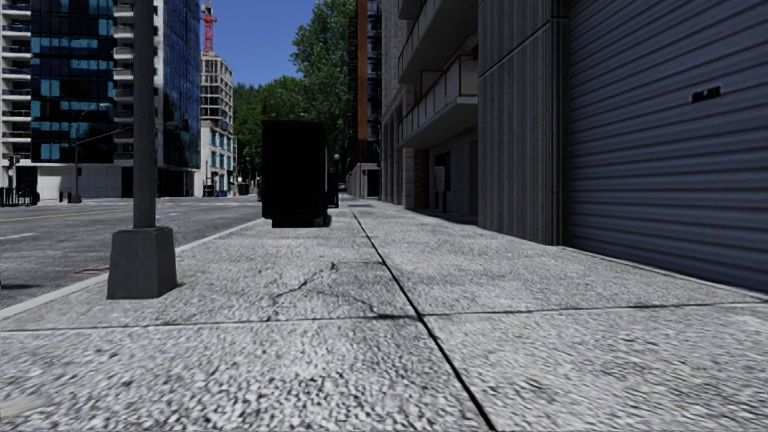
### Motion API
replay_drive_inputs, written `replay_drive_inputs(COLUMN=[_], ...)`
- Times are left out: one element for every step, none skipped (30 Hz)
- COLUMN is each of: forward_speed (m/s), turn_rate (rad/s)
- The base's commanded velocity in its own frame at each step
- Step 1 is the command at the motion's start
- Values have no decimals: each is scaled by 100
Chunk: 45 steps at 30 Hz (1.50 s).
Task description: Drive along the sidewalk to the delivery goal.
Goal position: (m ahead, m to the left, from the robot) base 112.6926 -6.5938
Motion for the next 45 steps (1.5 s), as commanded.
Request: replay_drive_inputs(forward_speed=[200, 200, 200, 200, 200, 200, 200, 200, 200, 200, 200, 200, 200, 200, 200, 200, 200, 200, 200, 200, 200, 200, 200, 200, 200, 200, 200, 200, 200, 200, 200, 200, 200, 200, 200, 200, 200, 200, 200, 200, 200, 200, 200, 200, 200], turn_rate=[0, 0, 0, 0, 0, 0, 0, 0, 0, 0, 0, 0, 0, 0, 0, 0, 0, 0, 0, 0, 0, 0, 0, 0, 0, 0, 0, 0, 0, 0, 0, 0, 0, 0, 0, 0, 0, 0, 0, 0, 0, 0, 0, 0, 0])
